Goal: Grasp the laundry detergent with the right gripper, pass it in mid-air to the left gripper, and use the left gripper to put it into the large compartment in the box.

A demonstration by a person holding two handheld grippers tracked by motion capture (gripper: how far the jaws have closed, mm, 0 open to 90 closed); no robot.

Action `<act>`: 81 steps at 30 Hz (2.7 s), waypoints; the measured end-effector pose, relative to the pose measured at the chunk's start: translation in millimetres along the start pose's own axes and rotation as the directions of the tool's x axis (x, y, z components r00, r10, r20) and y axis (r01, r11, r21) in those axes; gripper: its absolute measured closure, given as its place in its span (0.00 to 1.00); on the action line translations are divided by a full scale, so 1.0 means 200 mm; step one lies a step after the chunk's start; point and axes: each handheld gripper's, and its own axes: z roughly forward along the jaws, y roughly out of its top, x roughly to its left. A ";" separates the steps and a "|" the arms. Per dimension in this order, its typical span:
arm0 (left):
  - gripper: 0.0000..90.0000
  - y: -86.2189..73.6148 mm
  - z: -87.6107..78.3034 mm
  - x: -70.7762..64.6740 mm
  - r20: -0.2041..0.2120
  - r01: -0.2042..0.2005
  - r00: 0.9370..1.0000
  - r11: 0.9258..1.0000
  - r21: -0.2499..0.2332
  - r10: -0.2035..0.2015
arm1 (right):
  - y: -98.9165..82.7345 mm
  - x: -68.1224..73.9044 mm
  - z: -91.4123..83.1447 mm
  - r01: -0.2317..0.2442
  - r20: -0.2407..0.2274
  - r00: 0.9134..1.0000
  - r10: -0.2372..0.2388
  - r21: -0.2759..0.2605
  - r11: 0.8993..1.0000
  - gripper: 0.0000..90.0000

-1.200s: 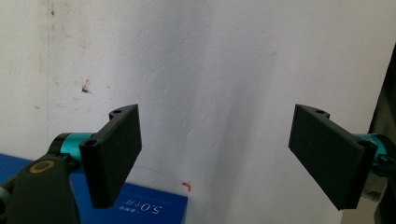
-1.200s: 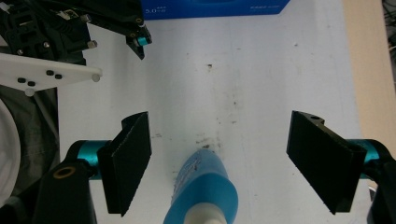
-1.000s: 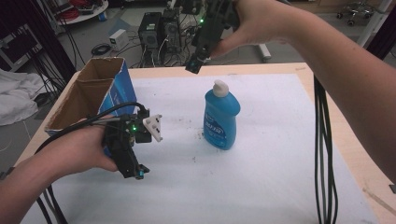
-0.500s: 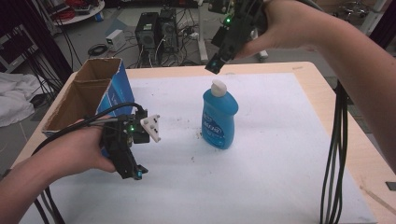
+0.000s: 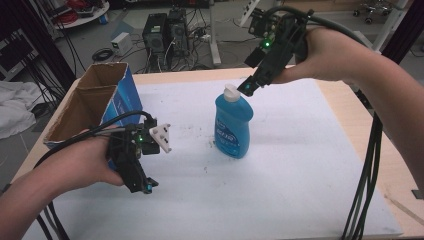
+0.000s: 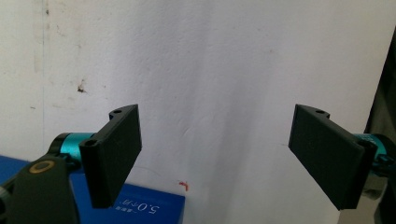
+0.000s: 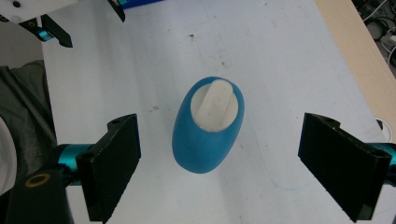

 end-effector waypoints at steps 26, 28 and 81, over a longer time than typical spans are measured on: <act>0.19 0.01 0.00 -0.01 0.001 -0.010 1.000 1.000 0.003 0.010 | -0.23 0.07 0.19 -0.105 0.018 0.994 0.107 -0.059 0.993 0.14; 0.19 0.01 0.00 -0.01 0.002 -0.010 1.000 1.000 0.006 0.010 | -0.24 0.07 0.21 -0.110 0.020 0.994 0.111 -0.069 0.992 0.14; 0.19 -0.01 0.01 -0.03 0.006 0.006 1.000 1.000 0.000 -0.006 | -0.31 0.12 0.53 -0.183 0.062 0.980 0.187 -0.072 0.981 0.14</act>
